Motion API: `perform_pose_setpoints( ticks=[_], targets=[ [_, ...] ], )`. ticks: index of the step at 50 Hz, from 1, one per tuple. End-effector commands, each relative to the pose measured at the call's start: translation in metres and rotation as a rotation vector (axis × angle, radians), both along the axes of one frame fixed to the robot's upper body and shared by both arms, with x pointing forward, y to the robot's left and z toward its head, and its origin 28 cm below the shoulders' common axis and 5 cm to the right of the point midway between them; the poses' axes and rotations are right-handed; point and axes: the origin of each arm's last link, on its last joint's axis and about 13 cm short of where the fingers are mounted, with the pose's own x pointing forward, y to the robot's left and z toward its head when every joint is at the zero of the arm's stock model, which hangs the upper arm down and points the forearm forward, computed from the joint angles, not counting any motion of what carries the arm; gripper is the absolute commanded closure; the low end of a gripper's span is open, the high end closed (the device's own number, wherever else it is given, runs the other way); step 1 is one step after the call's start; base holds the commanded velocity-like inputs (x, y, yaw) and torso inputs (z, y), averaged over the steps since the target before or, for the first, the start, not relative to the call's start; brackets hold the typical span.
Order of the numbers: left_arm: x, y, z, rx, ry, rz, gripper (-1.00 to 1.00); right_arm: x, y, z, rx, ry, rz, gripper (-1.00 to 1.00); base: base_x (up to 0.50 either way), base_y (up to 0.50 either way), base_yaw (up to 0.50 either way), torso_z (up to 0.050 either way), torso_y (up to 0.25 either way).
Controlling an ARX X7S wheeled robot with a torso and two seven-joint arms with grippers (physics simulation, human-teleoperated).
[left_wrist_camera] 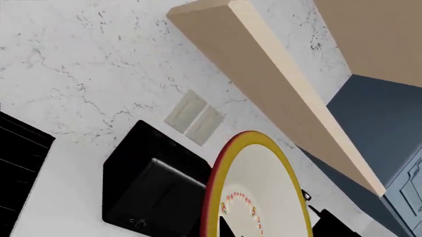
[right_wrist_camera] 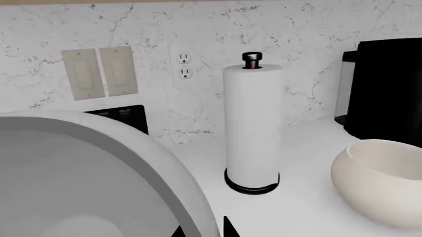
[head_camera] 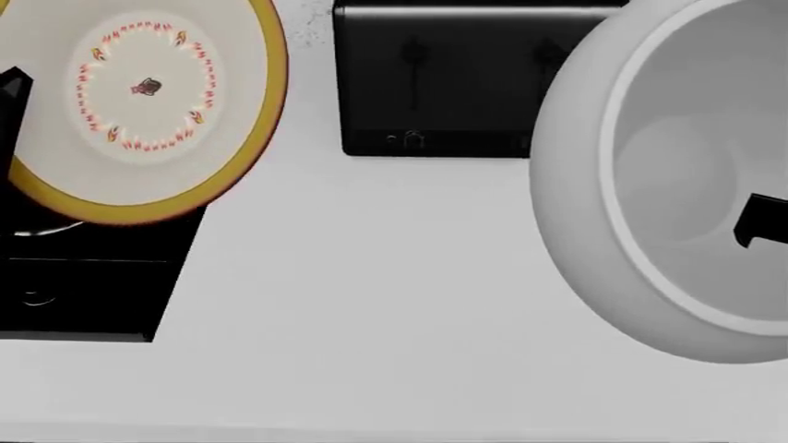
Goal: Stack the bowls from largest to smallest.
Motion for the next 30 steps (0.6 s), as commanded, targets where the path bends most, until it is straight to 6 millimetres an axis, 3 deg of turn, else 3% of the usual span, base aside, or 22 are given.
perform_pose_setpoints(
  ticks=[1,30],
  targets=[
    [-0.0011,0.0006,0.0035,-0.013,-0.017,-0.002,1.0,-0.0009,-0.0014,0.0016,-0.004,-0.016,-0.006,1.0,0.0,-0.5,0.0,0.01,0.0],
    [-0.0026,-0.0001,0.0054,-0.012,-0.024,-0.005,1.0,-0.0046,-0.0015,0.0023,-0.001,-0.019,-0.008,1.0,0.0,-0.5,0.0,0.0,0.001]
  ],
)
